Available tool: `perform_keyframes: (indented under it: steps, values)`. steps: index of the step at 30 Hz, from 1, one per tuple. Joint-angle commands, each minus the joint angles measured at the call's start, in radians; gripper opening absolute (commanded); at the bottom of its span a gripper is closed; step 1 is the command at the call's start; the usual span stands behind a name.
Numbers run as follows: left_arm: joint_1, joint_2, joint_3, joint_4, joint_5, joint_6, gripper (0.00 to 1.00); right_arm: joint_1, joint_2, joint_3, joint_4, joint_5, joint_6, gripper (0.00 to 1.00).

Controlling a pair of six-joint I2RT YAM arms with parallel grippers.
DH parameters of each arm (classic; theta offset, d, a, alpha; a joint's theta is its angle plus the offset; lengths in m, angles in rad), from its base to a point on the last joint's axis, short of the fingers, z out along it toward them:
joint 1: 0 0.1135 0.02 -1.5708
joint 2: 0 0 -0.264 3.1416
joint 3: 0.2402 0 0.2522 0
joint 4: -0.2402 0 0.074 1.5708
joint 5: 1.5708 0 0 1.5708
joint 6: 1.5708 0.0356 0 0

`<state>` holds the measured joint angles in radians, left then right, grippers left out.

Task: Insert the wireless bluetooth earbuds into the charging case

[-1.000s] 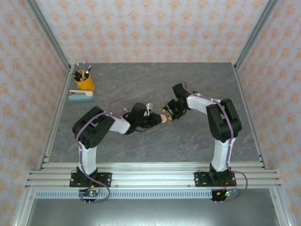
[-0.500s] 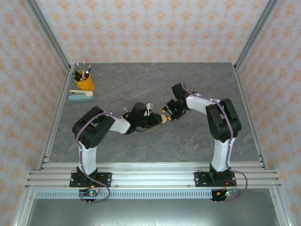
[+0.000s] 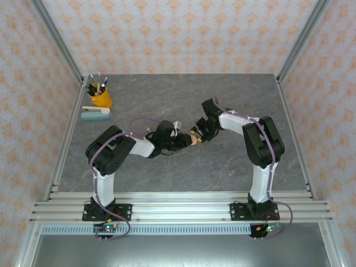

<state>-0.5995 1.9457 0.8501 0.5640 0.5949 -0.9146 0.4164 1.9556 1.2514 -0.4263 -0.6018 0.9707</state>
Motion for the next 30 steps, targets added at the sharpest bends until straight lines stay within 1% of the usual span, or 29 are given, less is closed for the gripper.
perform_keyframes:
  steps: [1,8,15,18,23,27,30]
  values:
    - [0.007,0.007,0.026,-0.028,-0.021,0.018,0.3,0.037,0.035,0.006,-0.047,-0.022,-0.012,0.39]
    - [0.007,0.012,0.039,-0.031,-0.021,0.018,0.33,0.036,0.031,0.005,-0.052,-0.025,-0.015,0.39]
    - [0.007,0.02,0.047,-0.032,-0.024,0.017,0.32,0.038,0.032,0.003,-0.054,-0.023,-0.017,0.39]
    - [0.007,0.02,0.043,-0.032,-0.027,0.018,0.29,0.038,0.032,0.002,-0.054,-0.02,-0.015,0.39]
    - [0.007,0.011,0.031,-0.035,-0.031,0.019,0.21,0.031,0.024,0.002,-0.048,-0.007,-0.01,0.39]
    - [0.015,-0.028,0.022,-0.072,-0.018,0.045,0.16,-0.009,-0.049,-0.035,0.029,0.016,0.007,0.42]
    - [0.04,-0.102,0.023,-0.136,0.01,0.089,0.08,-0.043,-0.116,-0.044,0.053,0.018,-0.041,0.45]
